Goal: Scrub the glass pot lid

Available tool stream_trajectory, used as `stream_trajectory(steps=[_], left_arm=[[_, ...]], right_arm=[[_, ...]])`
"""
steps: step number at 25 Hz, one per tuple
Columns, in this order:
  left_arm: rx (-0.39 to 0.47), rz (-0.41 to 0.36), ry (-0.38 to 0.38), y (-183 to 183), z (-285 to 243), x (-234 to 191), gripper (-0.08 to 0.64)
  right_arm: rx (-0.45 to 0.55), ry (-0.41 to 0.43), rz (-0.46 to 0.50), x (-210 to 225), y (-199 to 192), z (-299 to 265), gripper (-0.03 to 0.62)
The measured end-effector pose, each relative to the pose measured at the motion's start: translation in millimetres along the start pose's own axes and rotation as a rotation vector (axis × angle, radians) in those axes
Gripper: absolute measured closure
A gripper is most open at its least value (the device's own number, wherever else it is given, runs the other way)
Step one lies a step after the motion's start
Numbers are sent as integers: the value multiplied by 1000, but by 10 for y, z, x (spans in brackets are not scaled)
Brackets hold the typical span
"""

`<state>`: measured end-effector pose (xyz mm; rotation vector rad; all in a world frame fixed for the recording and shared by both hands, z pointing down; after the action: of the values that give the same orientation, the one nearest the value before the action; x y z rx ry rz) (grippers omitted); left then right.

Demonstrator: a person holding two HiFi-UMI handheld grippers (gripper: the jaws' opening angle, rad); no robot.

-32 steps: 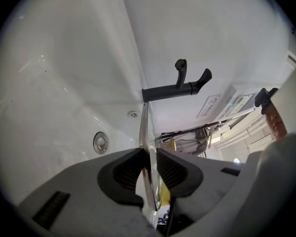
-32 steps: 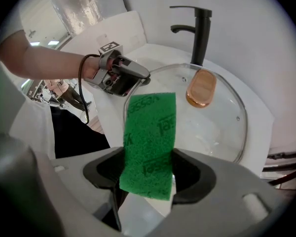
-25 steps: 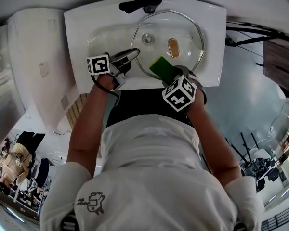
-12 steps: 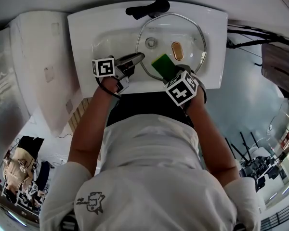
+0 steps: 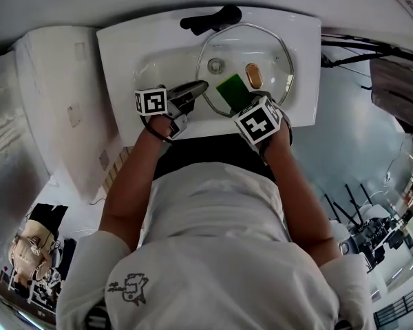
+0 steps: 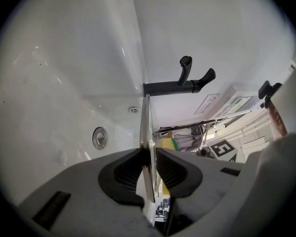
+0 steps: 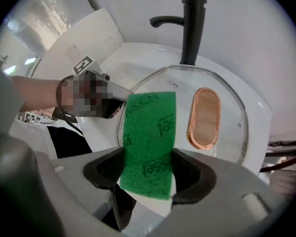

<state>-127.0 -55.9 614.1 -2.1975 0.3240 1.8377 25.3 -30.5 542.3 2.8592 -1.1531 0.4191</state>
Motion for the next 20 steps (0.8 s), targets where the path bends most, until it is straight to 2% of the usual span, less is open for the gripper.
stream_trajectory(steps=[5,13,20], left_arm=[[-8,-3,-1,-5,-12,-5,472],[-18,-1,-7,-37,-26,2,472],[-23,-22,6,-17,4,-64,472]], right_arm=[[6,-9,-19,12,62,9,299],[75,-17,-55,-116,240,40,296],[115,-28,-83,-60,615,43,296]])
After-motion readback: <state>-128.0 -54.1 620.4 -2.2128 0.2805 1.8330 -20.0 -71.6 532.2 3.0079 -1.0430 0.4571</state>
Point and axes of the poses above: the fingertips, and each gripper's own axes: z backward along the fingers, x to its right, y out of its top, the point moved 6 cm from there along z, backward along the fingers, and after that the axes turned 3 degrees about y, right-handed, at the moved point
